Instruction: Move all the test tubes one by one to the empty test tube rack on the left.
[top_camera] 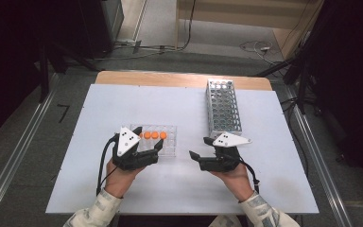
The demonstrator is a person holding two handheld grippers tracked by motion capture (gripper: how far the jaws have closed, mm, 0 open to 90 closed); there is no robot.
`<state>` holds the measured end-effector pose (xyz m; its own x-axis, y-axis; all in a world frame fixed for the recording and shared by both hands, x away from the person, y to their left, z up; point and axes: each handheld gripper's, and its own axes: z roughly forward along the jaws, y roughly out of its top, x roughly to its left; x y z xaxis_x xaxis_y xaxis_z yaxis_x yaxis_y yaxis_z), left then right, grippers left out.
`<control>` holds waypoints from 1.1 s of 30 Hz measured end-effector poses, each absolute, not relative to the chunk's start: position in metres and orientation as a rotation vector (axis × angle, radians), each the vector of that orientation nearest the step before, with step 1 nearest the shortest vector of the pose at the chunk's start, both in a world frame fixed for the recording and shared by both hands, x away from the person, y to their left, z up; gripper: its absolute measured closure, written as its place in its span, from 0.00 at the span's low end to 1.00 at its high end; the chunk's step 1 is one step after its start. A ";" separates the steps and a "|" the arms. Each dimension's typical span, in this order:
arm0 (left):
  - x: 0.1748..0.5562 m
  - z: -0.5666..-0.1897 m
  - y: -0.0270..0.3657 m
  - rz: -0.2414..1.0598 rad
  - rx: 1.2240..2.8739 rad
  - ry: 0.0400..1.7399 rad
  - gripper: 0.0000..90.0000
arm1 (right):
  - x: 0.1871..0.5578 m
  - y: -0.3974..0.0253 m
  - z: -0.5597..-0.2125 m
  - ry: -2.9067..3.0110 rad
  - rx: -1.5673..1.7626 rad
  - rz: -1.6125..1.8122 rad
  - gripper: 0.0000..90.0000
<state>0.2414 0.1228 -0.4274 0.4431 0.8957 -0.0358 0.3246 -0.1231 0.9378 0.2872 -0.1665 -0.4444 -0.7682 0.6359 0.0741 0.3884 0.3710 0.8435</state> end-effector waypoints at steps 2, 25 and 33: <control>0.240 -0.428 0.124 0.700 1.669 1.070 0.23 | 0.287 -0.169 -0.444 2.365 0.916 1.346 0.26; 0.222 -0.429 0.145 0.746 1.627 1.107 0.19 | 0.284 -0.199 -0.441 2.303 0.960 1.336 0.24; 0.215 -0.431 0.157 0.755 1.609 1.133 0.19 | 0.283 -0.210 -0.441 2.281 0.980 1.324 0.22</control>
<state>0.2147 0.1566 -0.4311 0.3692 0.9281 -0.0481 0.3124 -0.0752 0.9470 0.2828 -0.2096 -0.4412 -0.7105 0.7013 0.0576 0.3979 0.3329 0.8549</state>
